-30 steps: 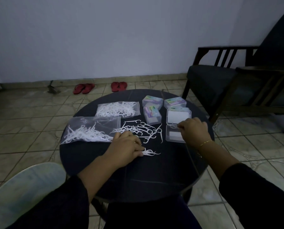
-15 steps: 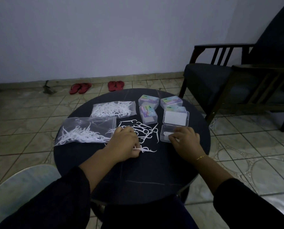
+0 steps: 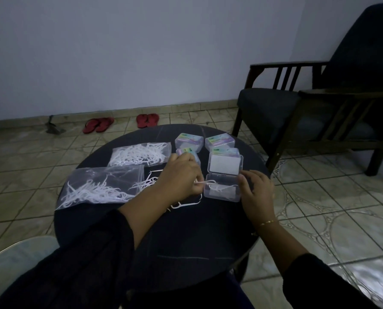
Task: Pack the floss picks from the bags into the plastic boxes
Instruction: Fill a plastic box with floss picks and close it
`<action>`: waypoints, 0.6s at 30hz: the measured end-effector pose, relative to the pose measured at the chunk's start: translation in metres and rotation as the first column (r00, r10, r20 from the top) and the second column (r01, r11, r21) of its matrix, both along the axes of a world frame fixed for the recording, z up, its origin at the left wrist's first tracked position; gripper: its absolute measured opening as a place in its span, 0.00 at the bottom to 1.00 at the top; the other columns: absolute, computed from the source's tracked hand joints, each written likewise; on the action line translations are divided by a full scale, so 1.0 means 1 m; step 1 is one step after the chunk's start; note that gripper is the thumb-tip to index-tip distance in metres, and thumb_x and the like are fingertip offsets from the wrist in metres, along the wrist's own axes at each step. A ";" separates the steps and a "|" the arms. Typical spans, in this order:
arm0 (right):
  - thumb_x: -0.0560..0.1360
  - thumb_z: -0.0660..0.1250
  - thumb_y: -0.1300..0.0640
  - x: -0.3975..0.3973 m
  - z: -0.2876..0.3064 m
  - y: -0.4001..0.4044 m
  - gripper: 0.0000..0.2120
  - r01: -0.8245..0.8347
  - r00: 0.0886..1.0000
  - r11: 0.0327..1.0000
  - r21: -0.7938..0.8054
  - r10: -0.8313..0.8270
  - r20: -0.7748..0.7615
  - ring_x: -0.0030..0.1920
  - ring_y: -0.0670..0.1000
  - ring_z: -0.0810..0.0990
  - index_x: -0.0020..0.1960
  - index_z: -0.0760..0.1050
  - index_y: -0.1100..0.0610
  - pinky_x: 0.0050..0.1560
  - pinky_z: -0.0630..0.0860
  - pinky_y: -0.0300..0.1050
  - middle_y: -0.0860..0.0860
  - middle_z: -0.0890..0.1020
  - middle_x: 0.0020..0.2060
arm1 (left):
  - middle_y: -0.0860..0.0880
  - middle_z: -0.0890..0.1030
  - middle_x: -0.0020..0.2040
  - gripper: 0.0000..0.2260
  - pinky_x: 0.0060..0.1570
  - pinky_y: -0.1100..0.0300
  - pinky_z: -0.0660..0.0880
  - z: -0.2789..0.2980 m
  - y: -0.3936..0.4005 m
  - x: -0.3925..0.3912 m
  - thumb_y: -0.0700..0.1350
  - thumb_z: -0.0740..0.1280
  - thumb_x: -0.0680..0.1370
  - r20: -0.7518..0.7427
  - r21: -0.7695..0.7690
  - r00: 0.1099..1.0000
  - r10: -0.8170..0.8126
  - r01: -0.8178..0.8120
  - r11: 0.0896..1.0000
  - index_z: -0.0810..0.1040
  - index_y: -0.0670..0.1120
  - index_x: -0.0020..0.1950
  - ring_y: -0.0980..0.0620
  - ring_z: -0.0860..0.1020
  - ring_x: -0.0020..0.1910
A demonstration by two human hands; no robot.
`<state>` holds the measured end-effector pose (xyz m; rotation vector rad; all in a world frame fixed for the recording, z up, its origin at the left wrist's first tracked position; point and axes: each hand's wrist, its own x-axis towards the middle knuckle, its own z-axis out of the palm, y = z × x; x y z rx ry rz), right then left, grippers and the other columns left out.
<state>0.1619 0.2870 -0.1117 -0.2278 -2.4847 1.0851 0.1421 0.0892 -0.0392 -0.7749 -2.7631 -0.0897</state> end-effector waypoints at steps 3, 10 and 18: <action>0.77 0.56 0.40 -0.002 -0.007 0.004 0.24 0.015 1.000 0.990 -0.138 -0.019 -0.024 0.60 0.53 0.70 0.59 0.78 0.55 0.58 0.65 0.45 0.53 0.77 0.56 | 0.55 0.79 0.48 0.08 0.52 0.58 0.55 0.002 0.022 -0.012 0.52 0.68 0.73 -0.016 -0.008 0.999 -0.031 0.030 1.000 0.83 0.53 0.47 0.54 0.67 0.58; 0.72 0.48 0.31 -0.006 -0.010 0.001 0.33 0.015 0.999 0.984 -0.177 -0.022 -0.039 0.57 0.53 0.72 0.57 0.79 0.54 0.56 0.70 0.50 0.51 0.78 0.53 | 0.56 0.77 0.58 0.14 0.56 0.55 0.58 -0.017 0.048 -0.025 0.57 0.62 0.78 0.042 -0.093 0.997 -0.057 0.061 0.994 0.80 0.55 0.60 0.51 0.64 0.62; 0.76 0.55 0.38 0.001 -0.006 -0.004 0.23 0.023 0.999 0.998 -0.051 -0.024 -0.026 0.61 0.54 0.70 0.59 0.77 0.53 0.60 0.68 0.57 0.53 0.77 0.58 | 0.59 0.76 0.61 0.15 0.56 0.58 0.56 -0.028 0.020 -0.020 0.55 0.61 0.79 0.055 0.033 0.998 -0.023 0.022 0.999 0.79 0.54 0.62 0.53 0.64 0.63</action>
